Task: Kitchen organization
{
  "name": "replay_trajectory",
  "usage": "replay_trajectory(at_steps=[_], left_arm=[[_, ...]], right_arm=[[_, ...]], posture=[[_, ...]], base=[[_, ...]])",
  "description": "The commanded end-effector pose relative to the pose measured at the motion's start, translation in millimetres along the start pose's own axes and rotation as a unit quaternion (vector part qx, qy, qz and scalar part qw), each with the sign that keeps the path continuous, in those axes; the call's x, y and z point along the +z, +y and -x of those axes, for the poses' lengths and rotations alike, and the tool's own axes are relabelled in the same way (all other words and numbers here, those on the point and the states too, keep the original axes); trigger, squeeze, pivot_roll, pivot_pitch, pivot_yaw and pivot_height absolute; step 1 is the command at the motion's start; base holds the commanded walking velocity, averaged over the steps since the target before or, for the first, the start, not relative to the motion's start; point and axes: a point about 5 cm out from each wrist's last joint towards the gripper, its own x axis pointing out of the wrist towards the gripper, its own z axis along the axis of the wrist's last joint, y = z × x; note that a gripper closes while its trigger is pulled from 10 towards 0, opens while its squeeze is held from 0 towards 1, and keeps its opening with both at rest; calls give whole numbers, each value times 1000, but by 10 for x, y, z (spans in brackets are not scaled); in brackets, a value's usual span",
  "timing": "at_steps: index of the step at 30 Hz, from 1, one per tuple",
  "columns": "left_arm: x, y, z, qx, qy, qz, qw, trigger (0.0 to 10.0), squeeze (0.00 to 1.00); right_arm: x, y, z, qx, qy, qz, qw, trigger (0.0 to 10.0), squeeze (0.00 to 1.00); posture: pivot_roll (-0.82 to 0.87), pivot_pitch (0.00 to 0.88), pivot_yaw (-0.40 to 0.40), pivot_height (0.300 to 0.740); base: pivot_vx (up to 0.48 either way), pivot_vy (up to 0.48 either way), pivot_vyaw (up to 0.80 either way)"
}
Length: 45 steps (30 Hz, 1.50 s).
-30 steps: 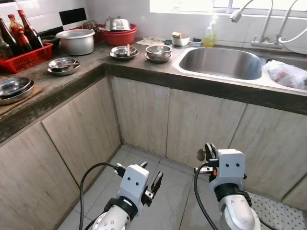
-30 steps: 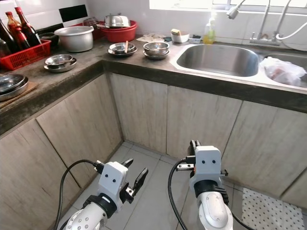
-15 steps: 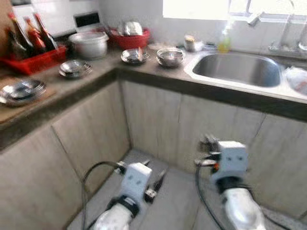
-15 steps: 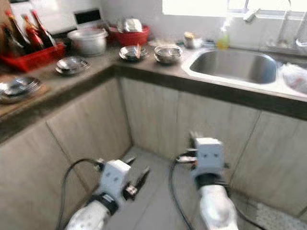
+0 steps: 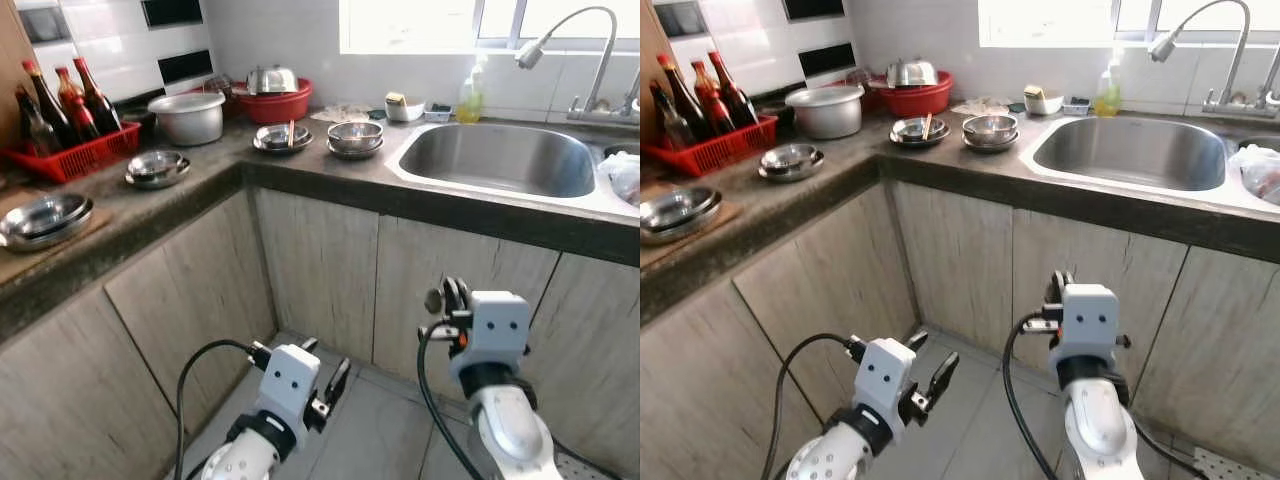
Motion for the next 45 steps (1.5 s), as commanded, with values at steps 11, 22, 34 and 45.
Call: replay_trajectory(at_steps=[11, 22, 34, 45], left_arm=[[22, 40, -19, 2, -4, -1, 1000, 10000, 0], [44, 54, -35, 16, -11, 4, 1000, 10000, 0], [44, 55, -50, 18, -13, 6, 1000, 10000, 0], [45, 62, -79, 26, -17, 7, 999, 10000, 0]], right_arm=[[379, -184, -237, -26, -77, 21, 997, 10000, 0], [870, -82, -473, 23, -168, 7, 985, 10000, 0], [1166, -41, -650, 53, -222, 7, 974, 10000, 0], [1100, -4, -974, 84, -172, 3, 981, 10000, 0]], posture=[[17, 0, 16, 740], [22, 0, 2, 740], [21, 0, -6, 740], [30, 0, -25, 740]], base=[[334, 0, -483], [335, 0, 0], [337, 0, 0], [338, 0, 0]])
